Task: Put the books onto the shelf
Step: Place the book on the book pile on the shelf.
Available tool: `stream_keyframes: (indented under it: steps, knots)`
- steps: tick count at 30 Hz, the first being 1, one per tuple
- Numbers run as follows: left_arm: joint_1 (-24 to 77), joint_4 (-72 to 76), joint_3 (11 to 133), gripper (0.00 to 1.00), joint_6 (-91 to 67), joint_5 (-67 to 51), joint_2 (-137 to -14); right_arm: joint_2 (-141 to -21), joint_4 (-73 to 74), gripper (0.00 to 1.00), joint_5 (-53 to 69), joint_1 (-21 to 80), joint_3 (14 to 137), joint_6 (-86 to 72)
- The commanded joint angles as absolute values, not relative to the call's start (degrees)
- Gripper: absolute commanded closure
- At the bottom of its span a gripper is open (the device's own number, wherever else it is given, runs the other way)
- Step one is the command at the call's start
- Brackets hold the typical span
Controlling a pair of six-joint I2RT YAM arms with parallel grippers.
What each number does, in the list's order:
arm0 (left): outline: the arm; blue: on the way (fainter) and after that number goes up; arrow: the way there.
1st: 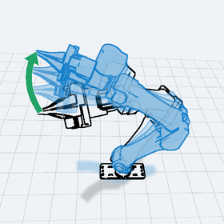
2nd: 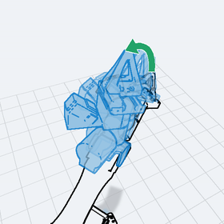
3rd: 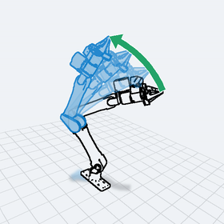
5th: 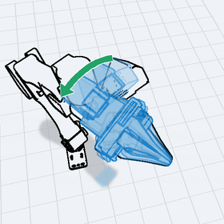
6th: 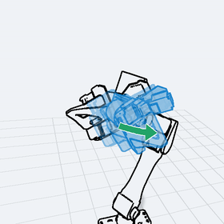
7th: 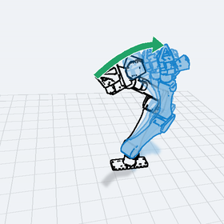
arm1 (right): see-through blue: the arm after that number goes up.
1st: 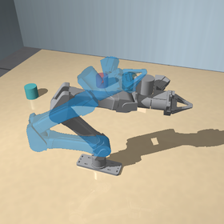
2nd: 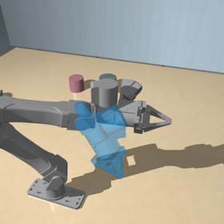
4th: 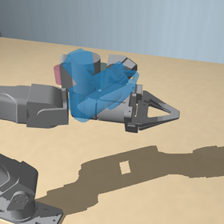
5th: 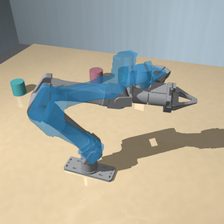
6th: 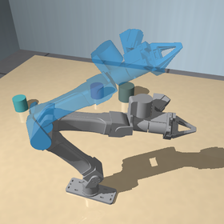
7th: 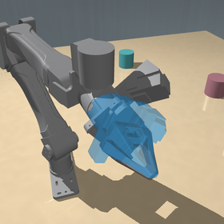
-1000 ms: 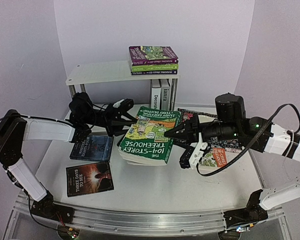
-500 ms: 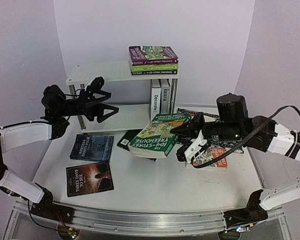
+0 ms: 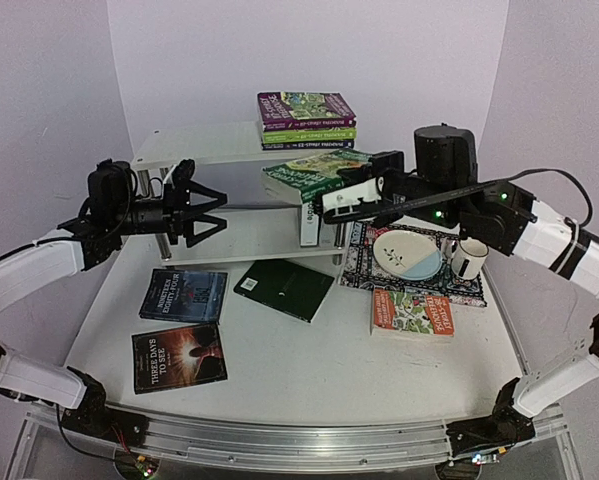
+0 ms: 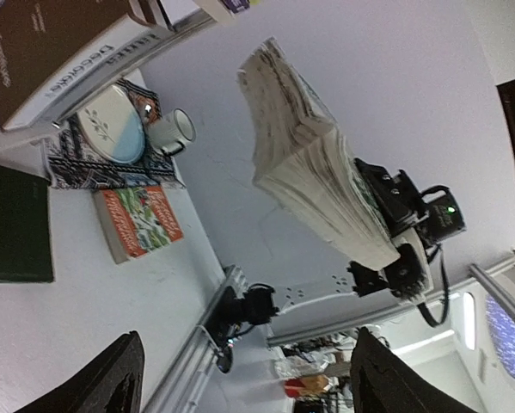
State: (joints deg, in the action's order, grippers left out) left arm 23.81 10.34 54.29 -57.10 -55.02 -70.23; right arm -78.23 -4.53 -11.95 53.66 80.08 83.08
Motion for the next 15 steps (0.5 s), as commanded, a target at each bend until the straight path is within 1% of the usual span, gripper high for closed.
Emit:
stream_keyframes:
  steps: [1,5,15]
  knots:
    - [23.5,-8.9,63.2,0.16,-41.5,-43.8,-65.6,-79.6,-15.9,1.0,-18.2,52.5,89.6,81.2]
    - [23.5,-9.8,62.5,0.16,-40.5,-40.4,-62.8,-83.2,-18.0,1.0,-18.0,50.3,96.4,80.3]
    - [23.5,-13.0,62.6,0.15,-37.8,-37.2,-60.2,-97.1,-23.5,1.0,-19.2,46.8,112.8,80.8]
